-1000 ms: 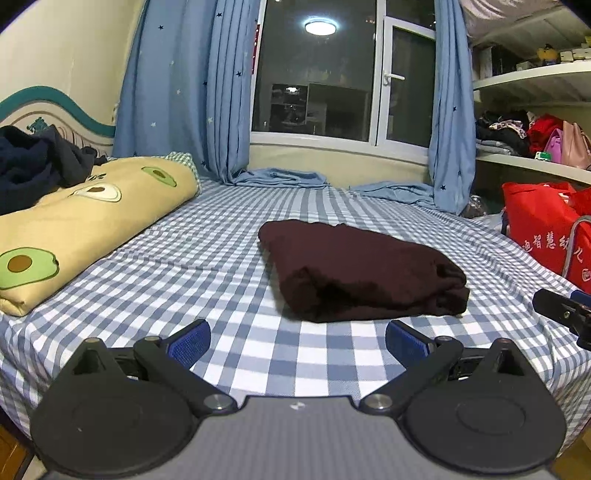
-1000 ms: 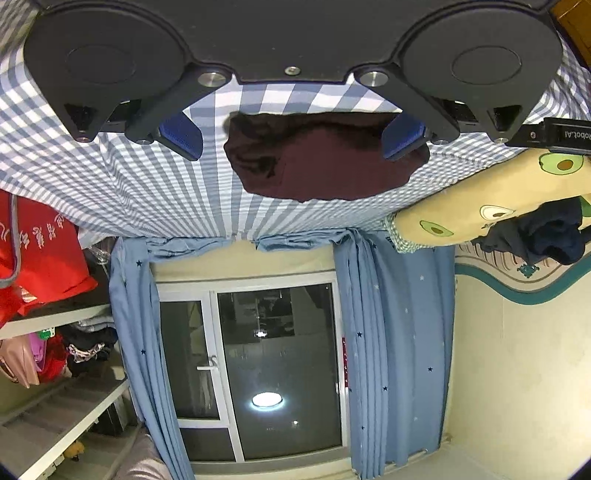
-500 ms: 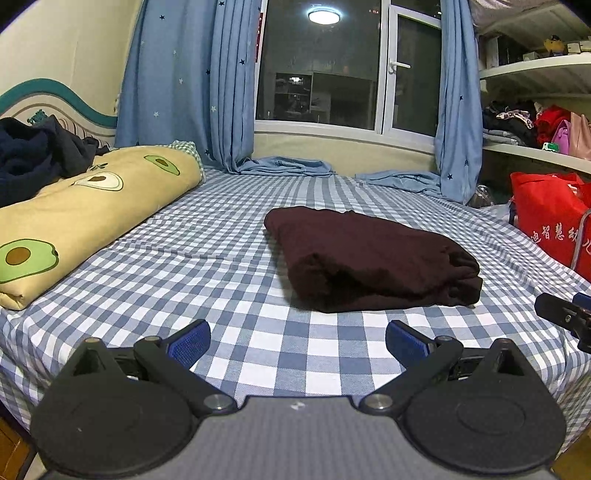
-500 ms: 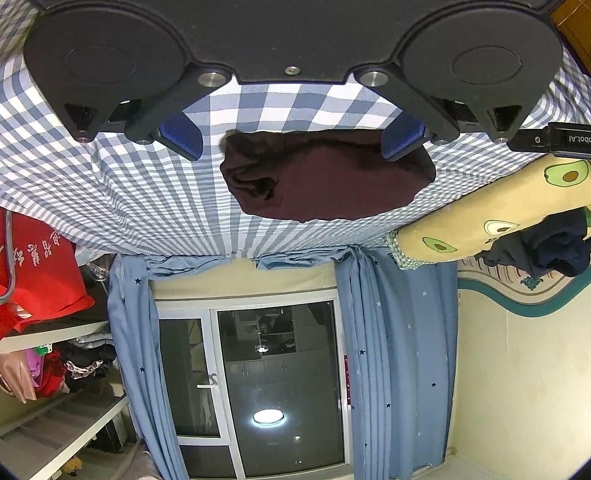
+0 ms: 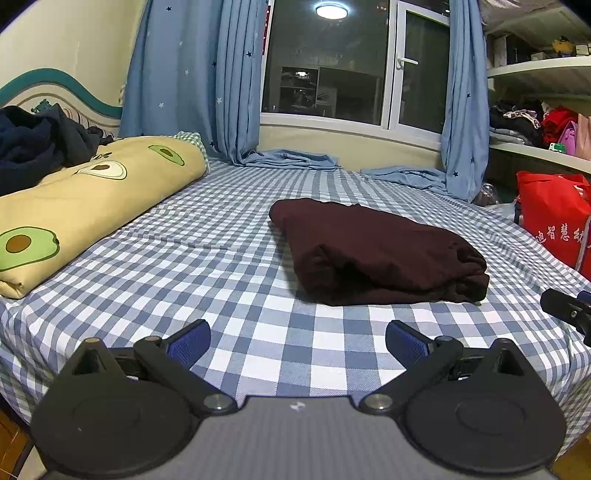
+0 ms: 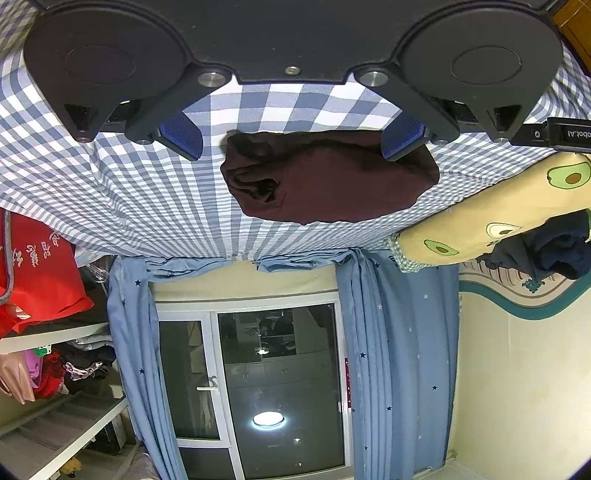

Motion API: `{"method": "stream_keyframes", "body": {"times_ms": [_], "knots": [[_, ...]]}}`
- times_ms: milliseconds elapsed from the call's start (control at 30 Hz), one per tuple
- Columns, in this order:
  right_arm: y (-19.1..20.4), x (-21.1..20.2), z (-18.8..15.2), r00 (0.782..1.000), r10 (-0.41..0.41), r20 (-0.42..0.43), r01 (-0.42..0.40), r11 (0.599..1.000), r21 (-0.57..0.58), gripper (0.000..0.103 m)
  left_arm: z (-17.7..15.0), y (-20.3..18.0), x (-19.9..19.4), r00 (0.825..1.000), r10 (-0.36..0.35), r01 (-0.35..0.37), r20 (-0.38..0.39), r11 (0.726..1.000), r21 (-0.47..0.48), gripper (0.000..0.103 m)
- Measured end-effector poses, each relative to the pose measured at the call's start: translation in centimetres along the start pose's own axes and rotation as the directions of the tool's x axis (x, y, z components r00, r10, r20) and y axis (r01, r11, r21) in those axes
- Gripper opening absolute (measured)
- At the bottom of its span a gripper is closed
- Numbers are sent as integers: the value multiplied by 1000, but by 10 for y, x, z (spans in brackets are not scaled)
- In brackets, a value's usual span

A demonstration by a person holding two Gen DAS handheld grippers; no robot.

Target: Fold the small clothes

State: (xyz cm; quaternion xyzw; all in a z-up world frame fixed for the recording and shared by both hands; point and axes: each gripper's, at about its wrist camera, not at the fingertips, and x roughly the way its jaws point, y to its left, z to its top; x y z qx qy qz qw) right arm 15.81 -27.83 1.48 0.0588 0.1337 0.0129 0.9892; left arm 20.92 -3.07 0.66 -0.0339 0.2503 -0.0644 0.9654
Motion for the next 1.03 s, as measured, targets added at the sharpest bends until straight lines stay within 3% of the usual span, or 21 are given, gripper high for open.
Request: {"method": "stream_keyframes", "body": {"times_ms": [333,533,1033], "knots": [[-1,3,-2,1000,8,-8,-8,1000,-5,103,2,0,1,1000,-2,2,-11,1000,-8,102],[-3,5,-2,1000,6,-12,-6,1000,-4,103,5,-13,-1,995,104,-104,9,992,72,102],[-10,15,-6,999,0,-32,1,1000,11,103,10,-16,6,996,92,-93,15,994,53,102]]}}
